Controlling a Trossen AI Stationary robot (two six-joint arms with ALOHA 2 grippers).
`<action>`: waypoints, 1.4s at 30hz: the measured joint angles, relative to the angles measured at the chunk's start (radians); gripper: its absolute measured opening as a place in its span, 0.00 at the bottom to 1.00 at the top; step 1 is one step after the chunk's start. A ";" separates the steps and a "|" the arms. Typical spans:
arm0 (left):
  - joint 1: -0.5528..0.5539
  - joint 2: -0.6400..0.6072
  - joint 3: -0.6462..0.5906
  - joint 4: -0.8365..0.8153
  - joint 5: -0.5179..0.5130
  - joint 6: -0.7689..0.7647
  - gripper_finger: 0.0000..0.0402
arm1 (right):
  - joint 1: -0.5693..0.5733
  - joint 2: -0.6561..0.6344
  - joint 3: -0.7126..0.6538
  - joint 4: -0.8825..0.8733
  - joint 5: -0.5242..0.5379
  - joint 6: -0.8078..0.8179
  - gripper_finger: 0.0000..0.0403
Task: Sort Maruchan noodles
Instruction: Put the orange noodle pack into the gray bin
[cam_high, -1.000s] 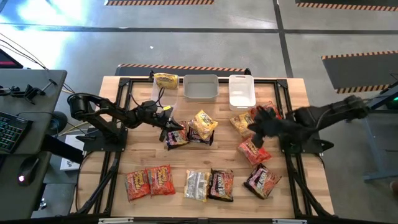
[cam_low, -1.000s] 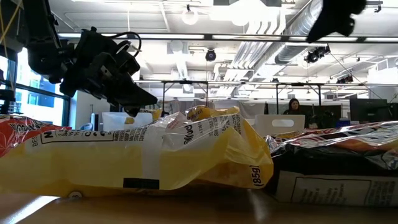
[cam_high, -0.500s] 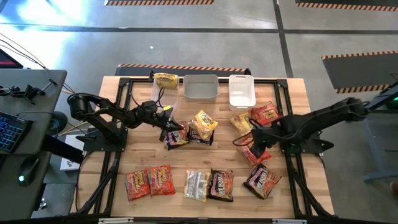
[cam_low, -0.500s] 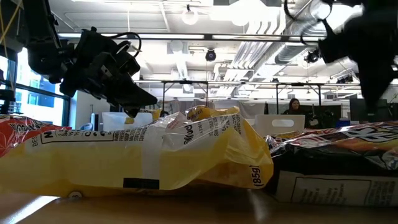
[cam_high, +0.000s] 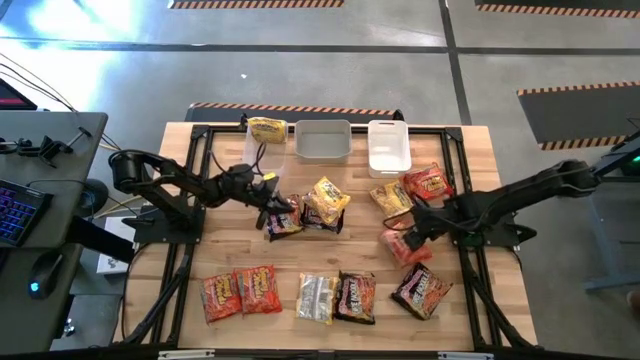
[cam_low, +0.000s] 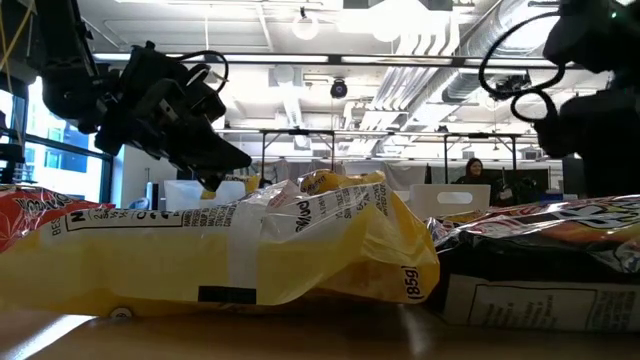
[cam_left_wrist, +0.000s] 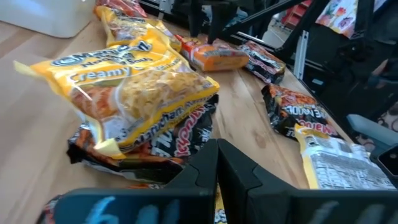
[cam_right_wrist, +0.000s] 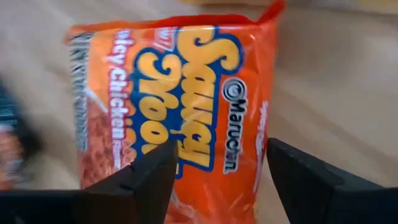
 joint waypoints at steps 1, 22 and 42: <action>-0.004 0.000 0.000 0.000 0.000 -0.001 0.00 | 0.000 0.001 -0.021 0.066 -0.013 -0.009 0.60; -0.087 0.000 0.082 -0.004 -0.002 -0.209 0.11 | 0.000 0.004 -0.096 0.549 0.153 -0.277 0.04; -0.298 0.000 0.429 -0.428 -0.237 -0.059 0.40 | 0.001 0.309 0.097 0.688 0.106 -0.590 0.00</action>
